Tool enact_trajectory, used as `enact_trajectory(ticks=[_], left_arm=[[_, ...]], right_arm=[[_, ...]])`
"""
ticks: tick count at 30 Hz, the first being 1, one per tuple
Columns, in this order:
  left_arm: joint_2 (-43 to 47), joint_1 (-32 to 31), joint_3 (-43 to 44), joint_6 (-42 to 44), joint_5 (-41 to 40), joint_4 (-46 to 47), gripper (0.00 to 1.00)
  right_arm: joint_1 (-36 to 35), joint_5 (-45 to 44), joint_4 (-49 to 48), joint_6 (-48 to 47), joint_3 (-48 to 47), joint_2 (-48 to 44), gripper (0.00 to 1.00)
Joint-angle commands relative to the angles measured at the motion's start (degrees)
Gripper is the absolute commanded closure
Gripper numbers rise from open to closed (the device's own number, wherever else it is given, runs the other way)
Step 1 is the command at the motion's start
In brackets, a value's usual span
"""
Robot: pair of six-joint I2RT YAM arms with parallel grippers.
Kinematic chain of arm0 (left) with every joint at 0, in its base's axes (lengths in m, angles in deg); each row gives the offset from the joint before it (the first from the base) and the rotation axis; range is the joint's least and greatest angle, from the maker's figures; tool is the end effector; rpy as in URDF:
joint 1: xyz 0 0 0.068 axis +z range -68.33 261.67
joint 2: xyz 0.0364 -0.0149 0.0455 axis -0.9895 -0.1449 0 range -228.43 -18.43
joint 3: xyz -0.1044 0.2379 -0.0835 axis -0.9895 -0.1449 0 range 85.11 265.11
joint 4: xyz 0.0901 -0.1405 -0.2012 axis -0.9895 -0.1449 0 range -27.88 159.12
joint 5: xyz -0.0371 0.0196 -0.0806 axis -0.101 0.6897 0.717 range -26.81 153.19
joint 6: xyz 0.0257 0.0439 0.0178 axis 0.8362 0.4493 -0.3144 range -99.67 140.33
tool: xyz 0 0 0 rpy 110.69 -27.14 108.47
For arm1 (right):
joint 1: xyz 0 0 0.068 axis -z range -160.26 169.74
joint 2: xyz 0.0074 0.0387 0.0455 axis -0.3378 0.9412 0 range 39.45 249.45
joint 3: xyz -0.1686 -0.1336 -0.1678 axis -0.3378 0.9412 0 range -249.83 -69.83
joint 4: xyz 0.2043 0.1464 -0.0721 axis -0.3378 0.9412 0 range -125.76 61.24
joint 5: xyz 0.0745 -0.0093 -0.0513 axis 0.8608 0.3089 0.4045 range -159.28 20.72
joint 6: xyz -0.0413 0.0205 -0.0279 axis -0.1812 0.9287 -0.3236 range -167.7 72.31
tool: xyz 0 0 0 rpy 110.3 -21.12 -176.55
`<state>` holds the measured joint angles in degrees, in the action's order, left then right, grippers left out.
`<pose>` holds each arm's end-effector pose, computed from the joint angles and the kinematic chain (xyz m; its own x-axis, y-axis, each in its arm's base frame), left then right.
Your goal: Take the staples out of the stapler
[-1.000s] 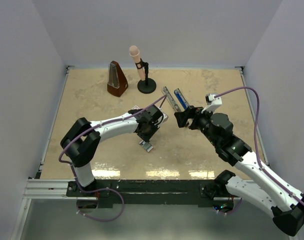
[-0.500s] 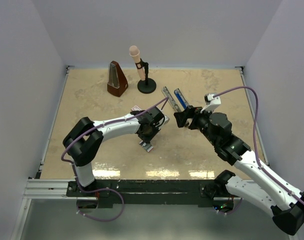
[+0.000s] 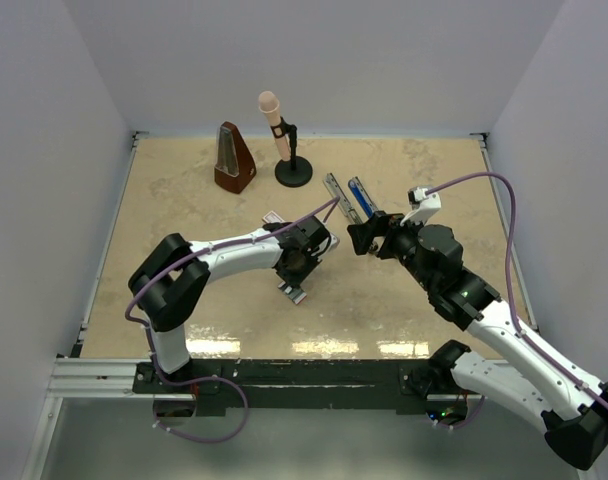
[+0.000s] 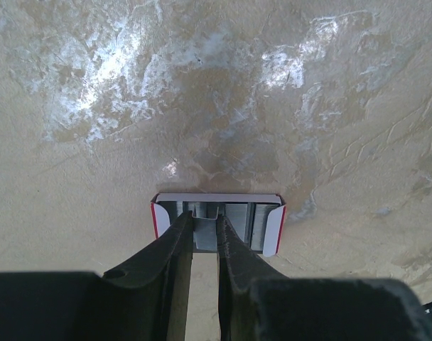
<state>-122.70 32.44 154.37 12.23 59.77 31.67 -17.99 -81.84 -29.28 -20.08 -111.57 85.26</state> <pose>0.2322 -0.2661 0.1736 -0.7214 0.6212 -0.3063 0.6491 0.7606 0.0139 0.1562 0.1111 0.3254 -0.3268 0.3192 -0.8896 -0.3123 0.8519 0.4204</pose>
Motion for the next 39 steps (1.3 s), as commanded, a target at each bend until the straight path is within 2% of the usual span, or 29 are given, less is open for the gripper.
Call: enact_trajectory(ticks=[1, 21, 29, 36, 39], left_arm=[[-0.23, -0.43, 0.00, 0.80, -0.71, 0.01, 0.82], [0.56, -0.78, -0.61, 1.07, -1.24, -0.78, 0.76], [2.05, -0.78, -0.70, 0.80, -2.11, -0.34, 0.64], [5.47, -0.25, 0.09, -2.27, -4.75, 1.33, 0.61], [8.02, 2.91, 0.36, -4.29, -2.83, 2.12, 0.61]], right_arm=[[0.29, -1.07, -1.38, 0.25, -0.71, -0.01, 0.01], [0.29, -0.80, -1.65, 0.07, -1.59, 1.48, 0.01], [0.21, -0.89, -1.56, 0.16, -1.33, 1.57, 0.02], [0.21, 0.34, -2.26, 0.16, -0.37, 2.01, 0.01], [0.21, 1.39, -2.52, 0.51, 0.16, 2.62, 0.01]])
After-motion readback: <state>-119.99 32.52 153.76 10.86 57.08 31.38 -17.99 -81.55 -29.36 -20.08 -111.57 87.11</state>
